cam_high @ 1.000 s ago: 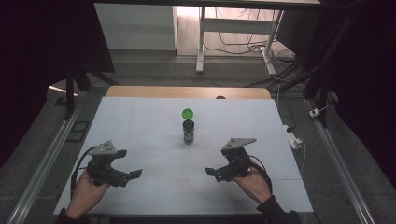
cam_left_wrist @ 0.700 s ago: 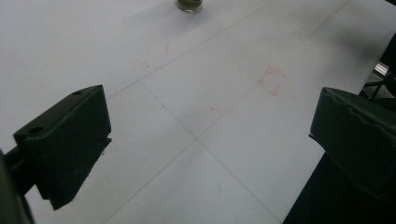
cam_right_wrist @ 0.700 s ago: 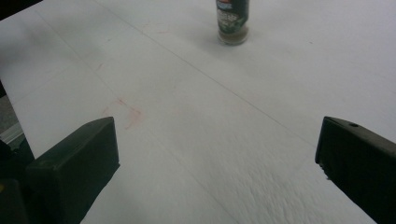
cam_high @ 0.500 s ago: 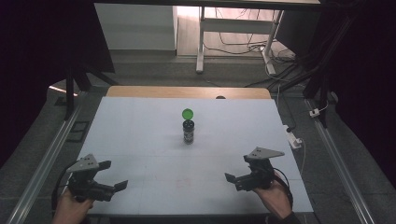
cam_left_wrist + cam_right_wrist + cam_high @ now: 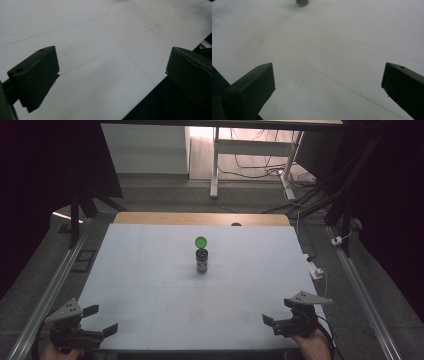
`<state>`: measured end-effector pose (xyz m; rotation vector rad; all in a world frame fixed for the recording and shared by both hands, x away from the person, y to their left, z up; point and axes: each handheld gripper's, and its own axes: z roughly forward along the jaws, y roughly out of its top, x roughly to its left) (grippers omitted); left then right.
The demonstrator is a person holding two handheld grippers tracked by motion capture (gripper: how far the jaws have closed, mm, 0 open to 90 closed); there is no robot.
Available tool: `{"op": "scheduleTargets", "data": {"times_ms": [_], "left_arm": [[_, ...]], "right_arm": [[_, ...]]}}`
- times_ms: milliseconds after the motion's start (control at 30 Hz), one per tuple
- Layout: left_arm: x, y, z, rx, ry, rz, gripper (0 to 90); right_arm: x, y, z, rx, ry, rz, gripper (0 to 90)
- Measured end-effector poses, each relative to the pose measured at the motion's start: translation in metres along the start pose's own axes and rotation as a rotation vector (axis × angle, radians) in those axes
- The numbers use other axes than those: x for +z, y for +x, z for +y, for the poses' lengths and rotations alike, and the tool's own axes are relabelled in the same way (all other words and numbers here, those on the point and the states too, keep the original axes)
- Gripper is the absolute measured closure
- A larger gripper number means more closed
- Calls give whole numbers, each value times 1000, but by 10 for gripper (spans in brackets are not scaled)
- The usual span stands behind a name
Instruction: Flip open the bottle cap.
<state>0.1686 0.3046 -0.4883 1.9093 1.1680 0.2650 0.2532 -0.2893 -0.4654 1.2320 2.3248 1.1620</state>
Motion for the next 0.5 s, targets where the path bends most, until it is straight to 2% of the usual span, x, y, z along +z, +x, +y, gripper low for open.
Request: {"op": "scheduleTargets", "data": {"times_ms": [200,367,500], "left_arm": [[-3,0,-6,-4,26,32,0],[-3,-4,-7,19,71,76,0],[-2,-3,-5,10,70,67,0]], "right_arm": [[-7,-4,-11,23,18,-33,0],[-14,-2,-17,11,20,-72,0],[-14,-1,-18,9,25,-76,0]]}}
